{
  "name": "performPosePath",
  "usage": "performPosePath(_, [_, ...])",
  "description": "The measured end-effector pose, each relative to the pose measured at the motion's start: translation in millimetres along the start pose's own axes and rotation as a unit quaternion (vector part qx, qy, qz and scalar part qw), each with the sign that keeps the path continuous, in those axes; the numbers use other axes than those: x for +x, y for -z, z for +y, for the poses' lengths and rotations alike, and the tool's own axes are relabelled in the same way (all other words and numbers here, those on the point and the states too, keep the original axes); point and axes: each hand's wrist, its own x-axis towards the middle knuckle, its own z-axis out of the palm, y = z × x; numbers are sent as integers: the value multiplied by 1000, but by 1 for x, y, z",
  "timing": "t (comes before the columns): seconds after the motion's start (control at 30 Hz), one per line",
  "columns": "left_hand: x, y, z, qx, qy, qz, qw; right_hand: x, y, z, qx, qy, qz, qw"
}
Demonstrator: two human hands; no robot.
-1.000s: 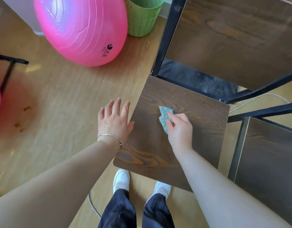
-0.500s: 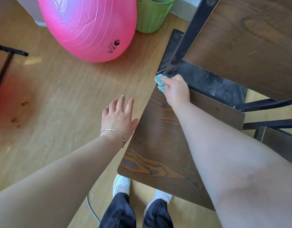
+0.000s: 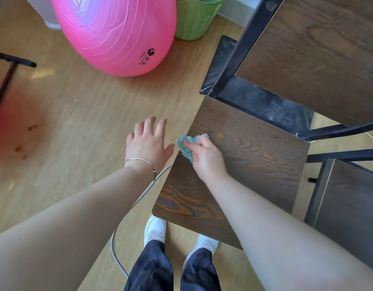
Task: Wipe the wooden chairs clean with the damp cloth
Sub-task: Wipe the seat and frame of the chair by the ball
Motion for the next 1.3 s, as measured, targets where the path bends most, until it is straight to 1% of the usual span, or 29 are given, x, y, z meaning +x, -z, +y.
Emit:
performPosePath(0.1, [-7, -1, -4, -1, -2, 0, 1000, -32, -14, -4, 20, 10, -19, 1000])
performPosePath(0.27, [-23, -6, -8, 5, -8, -16, 1000, -74, -34, -8, 58, -1, -37, 998])
performPosePath(0.33, [-30, -9, -10, 6, -7, -17, 1000, -93, -37, -11, 72, -2, -58, 996])
performPosePath(0.43, [-41, -13, -10, 7, -8, -17, 1000, -118, -46, -15, 69, -2, -83, 994])
performPosePath(0.53, [-50, -17, -8, 8, -14, -19, 1000, -141, -52, -21, 64, -20, -133, 989])
performPosePath(0.6, [-54, -20, -7, 12, -17, -20, 1000, -155, -57, -26, 57, -30, -142, 988])
performPosePath(0.7, [-57, -22, -5, 24, -20, -19, 999, -170, -56, -31, 32, 18, -178, 983])
performPosePath(0.73, [-56, -23, -4, 28, -19, -19, 999, -167, -51, -30, 24, 35, -178, 983])
performPosePath(0.77, [-55, -23, -3, 30, -16, -18, 999, -159, -41, -28, 34, 44, -164, 985])
performPosePath(0.8, [-53, -22, -2, 30, -12, -15, 999, -146, -26, -22, 71, 21, -143, 987])
performPosePath(0.83, [-50, -21, -1, 29, -8, -11, 999, -131, -9, -13, 114, 5, -93, 989])
performPosePath(0.87, [-48, -20, -1, 28, -4, -9, 1000, -112, 9, -3, 128, -1, -28, 991])
performPosePath(0.9, [-45, -20, 0, 26, -1, -8, 1000, -89, 28, 8, 122, -9, 34, 992])
performPosePath(0.93, [-42, -19, 2, 24, 1, -7, 1000, -62, 48, 20, 107, -25, 73, 991])
performPosePath(1.0, [-35, -19, 8, 22, -1, -8, 1000, -8, 79, 43, 86, -55, 113, 988])
performPosePath(1.07, [-29, -19, 15, 17, -4, -4, 1000, 42, 100, 63, 60, -77, 123, 988])
performPosePath(1.1, [-26, -19, 19, 13, -5, -1, 1000, 63, 106, 70, 33, -73, 124, 989])
performPosePath(1.17, [-21, -20, 25, 10, -10, 5, 1000, 95, 105, 80, -10, -51, 98, 994])
performPosePath(1.23, [-16, -20, 30, 10, -17, 7, 1000, 109, 95, 86, -16, -40, 56, 998])
performPosePath(1.3, [-12, -21, 32, 14, -25, 2, 1000, 106, 84, 89, -1, -50, 38, 998])
